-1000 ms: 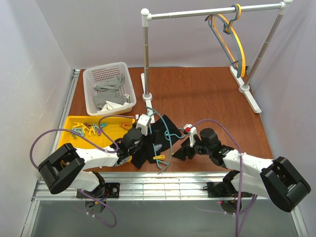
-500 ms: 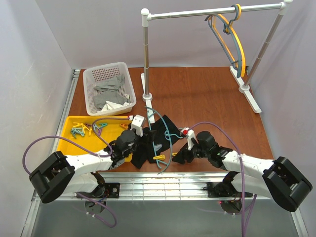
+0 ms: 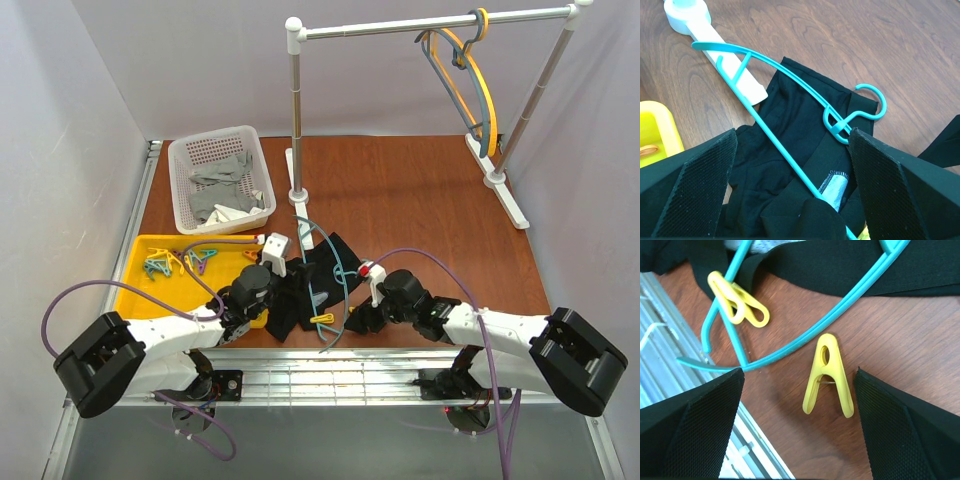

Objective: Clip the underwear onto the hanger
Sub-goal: Open the clamp at the center of the board.

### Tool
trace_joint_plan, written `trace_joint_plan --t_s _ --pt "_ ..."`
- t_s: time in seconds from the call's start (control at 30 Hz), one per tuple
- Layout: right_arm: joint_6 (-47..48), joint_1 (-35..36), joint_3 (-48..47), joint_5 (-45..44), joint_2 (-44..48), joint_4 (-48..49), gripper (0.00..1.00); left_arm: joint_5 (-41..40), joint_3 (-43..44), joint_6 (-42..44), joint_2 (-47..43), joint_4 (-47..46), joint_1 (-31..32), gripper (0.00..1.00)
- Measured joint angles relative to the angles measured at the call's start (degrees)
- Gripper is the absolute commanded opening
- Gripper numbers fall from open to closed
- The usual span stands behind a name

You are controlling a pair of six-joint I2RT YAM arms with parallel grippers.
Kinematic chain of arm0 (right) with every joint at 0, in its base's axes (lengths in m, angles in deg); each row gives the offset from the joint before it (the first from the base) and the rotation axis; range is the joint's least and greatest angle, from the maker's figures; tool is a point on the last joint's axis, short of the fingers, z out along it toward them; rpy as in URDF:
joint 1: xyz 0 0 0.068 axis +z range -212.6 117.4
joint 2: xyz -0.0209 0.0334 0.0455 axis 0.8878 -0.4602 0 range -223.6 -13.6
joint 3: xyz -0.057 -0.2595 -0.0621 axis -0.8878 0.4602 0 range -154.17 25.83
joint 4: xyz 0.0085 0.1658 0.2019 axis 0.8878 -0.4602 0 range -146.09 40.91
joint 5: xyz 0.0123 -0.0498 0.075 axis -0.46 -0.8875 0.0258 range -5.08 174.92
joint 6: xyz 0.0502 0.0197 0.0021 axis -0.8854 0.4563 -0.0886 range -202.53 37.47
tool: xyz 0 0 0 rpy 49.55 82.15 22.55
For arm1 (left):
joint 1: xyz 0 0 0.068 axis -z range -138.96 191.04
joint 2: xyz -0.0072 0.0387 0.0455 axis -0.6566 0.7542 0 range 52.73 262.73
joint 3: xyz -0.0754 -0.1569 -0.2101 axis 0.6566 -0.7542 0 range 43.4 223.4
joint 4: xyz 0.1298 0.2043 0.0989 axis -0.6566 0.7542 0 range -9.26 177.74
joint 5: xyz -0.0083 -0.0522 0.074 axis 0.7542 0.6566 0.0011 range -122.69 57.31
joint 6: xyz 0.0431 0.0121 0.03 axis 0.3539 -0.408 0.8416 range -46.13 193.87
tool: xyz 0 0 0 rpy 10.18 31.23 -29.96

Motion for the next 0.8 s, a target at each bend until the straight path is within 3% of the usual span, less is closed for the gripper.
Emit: trace_joint_plan --t_s 0.43,0.53,0.8 --pt "-7.56 3.67 -1.86 -10.58 -0.39 -3.52 0.72 1.05 -0.07 0.00 -1.07 -0.09 -0.28 0.82" --pt "-9.25 3.96 -1.92 -12.09 0.02 -4.48 0.64 1.29 -0.13 0.02 -1.09 -0.13 -0.31 0.82" --pt "-12.72 5.09 -1.95 -15.61 0.72 -6.56 0.56 1.90 -0.90 0.00 -1.66 -0.20 -0.33 0.82"
